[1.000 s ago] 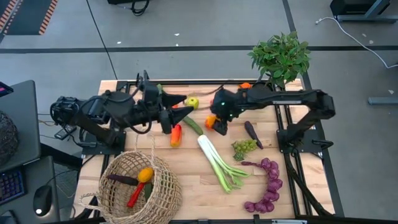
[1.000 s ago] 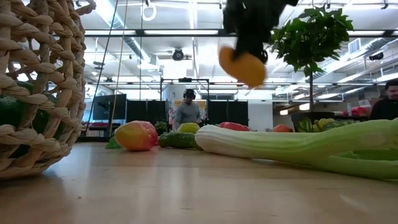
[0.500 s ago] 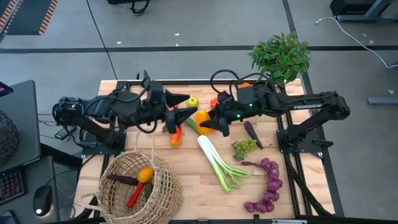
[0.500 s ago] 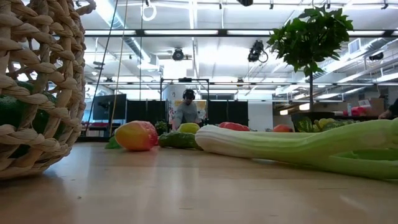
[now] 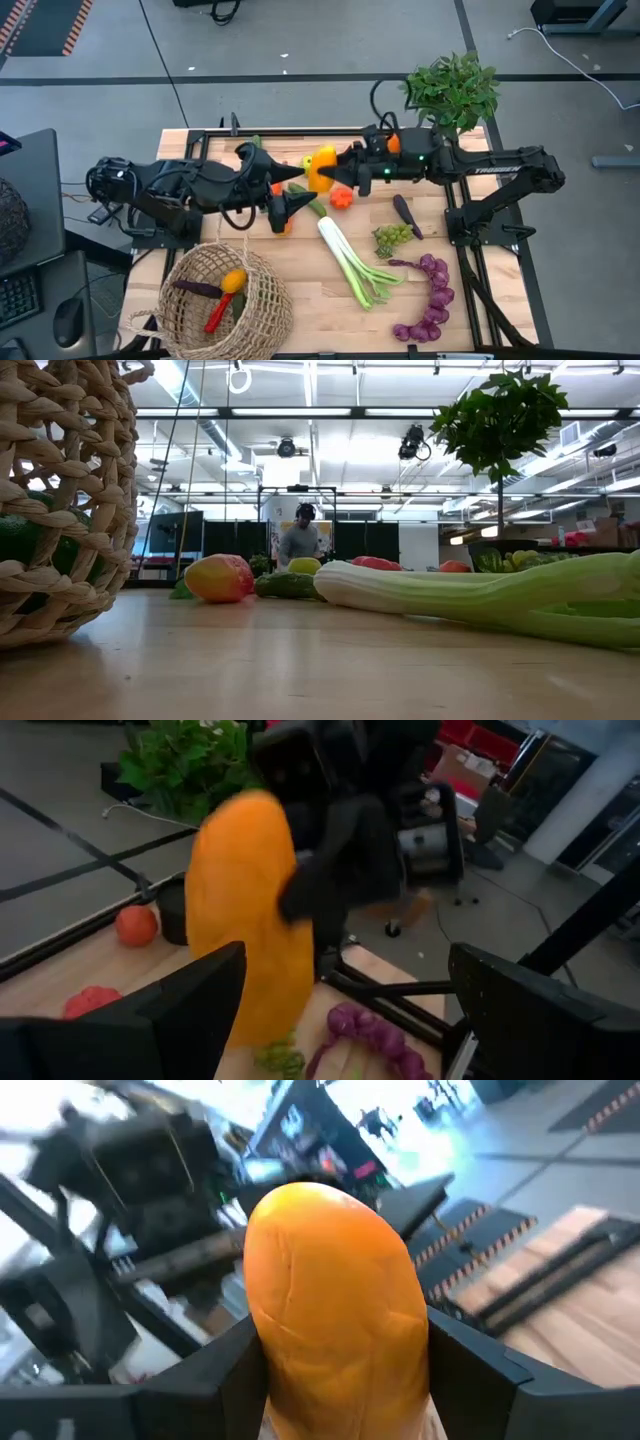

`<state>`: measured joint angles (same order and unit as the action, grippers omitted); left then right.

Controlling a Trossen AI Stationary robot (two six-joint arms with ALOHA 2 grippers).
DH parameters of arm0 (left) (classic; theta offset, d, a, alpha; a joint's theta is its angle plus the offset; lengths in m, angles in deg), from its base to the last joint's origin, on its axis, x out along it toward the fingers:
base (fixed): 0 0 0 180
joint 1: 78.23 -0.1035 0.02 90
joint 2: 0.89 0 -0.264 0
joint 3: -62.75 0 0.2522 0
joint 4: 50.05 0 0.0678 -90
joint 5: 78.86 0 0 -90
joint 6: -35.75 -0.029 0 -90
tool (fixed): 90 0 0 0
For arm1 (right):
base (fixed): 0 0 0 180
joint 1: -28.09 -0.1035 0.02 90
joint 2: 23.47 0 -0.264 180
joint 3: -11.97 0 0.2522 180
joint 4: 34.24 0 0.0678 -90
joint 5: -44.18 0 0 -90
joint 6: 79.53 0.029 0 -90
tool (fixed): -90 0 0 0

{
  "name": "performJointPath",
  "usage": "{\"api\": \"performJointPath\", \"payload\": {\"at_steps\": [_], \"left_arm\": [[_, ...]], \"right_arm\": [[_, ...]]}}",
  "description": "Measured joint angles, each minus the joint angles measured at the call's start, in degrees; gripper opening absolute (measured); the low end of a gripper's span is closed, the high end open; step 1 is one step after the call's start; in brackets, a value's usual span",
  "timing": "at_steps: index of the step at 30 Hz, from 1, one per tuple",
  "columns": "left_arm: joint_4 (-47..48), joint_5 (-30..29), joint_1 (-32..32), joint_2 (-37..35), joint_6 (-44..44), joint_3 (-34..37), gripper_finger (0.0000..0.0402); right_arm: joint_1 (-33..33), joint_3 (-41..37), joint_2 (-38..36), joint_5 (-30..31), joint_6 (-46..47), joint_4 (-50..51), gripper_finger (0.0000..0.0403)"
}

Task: Build produce basket
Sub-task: Put the right mango into the basket

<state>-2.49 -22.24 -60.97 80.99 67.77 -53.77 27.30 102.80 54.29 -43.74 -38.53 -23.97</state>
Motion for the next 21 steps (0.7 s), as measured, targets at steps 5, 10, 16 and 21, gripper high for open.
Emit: {"api": "performJointPath", "payload": {"at_steps": [5, 10, 16, 21], "left_arm": [[6.4, -6.3, 0.0, -0.3, -4.2, 0.0, 0.0355], [9.7, -6.9, 0.0, -0.1, -2.6, 0.0, 0.0355], [6.5, -6.9, -1.1, 0.4, 1.8, 0.0, 0.0355], [4.6, -6.9, -1.1, 1.6, 1.4, 0.0, 0.0355]], "right_arm": [[0.3, 0.0, -0.4, -1.6, -0.5, -0.1, 0.0231], [-0.4, 0.0, -0.5, -2.1, 0.7, -3.2, 0.0231], [-0.4, 0.0, -0.2, -0.6, -1.3, -6.2, 0.0231], [0.6, 0.0, 1.1, -0.8, -2.3, -7.8, 0.0231]]}}
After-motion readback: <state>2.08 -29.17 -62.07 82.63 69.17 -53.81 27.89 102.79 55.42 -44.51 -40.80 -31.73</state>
